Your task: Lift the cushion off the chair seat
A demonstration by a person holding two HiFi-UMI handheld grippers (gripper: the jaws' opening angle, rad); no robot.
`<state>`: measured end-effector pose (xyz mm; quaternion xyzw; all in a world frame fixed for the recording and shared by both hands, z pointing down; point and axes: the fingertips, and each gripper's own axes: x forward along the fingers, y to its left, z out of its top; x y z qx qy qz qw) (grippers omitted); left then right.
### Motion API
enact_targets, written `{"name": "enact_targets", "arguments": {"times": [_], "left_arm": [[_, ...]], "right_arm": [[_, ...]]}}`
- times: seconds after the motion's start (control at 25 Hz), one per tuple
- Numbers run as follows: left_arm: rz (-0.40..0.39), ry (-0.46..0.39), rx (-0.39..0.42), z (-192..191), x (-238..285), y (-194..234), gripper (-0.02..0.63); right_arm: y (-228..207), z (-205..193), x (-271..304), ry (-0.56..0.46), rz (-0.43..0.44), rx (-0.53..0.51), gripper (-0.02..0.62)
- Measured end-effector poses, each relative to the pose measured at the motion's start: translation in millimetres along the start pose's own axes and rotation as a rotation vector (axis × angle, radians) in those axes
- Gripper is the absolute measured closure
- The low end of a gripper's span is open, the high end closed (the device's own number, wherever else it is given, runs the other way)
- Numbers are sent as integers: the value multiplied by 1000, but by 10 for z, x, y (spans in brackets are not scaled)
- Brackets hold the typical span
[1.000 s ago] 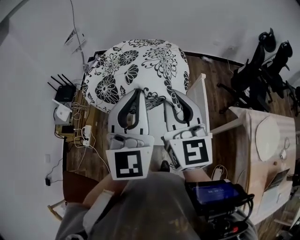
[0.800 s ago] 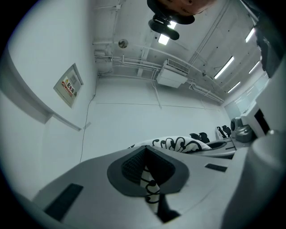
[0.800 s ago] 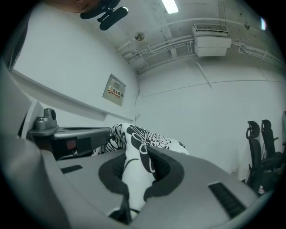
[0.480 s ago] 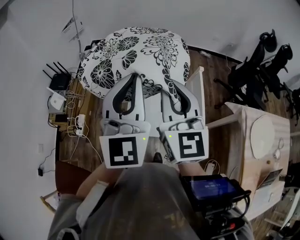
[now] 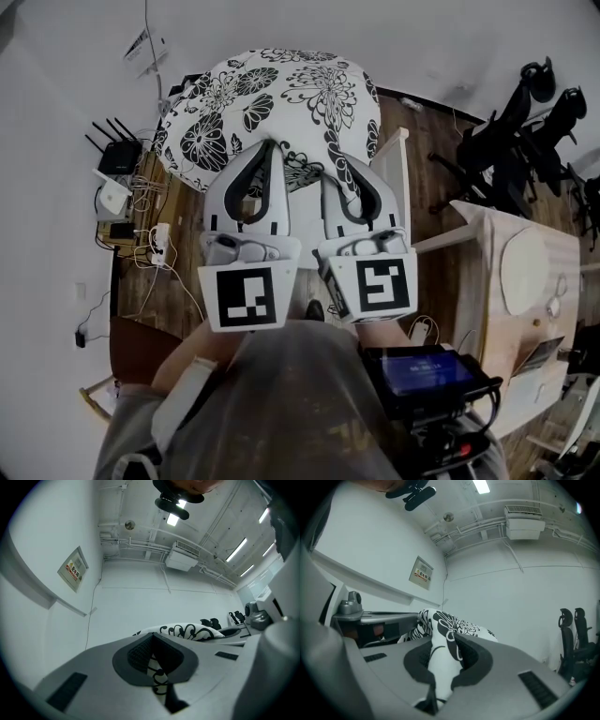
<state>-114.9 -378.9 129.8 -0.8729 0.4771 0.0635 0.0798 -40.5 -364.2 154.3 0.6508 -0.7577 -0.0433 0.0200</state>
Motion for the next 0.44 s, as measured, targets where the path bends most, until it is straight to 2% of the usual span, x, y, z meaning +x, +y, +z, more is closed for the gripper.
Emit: {"name": "enact_targets", "arguments": {"times": [0.28, 0.44], "left_arm": [[1, -1, 7, 17, 5, -6, 600], [1, -6, 7, 15, 12, -12, 600]], "right_arm": [[-18, 14, 1, 6, -7, 1, 566], [26, 23, 7, -33, 28, -10, 566]]}}
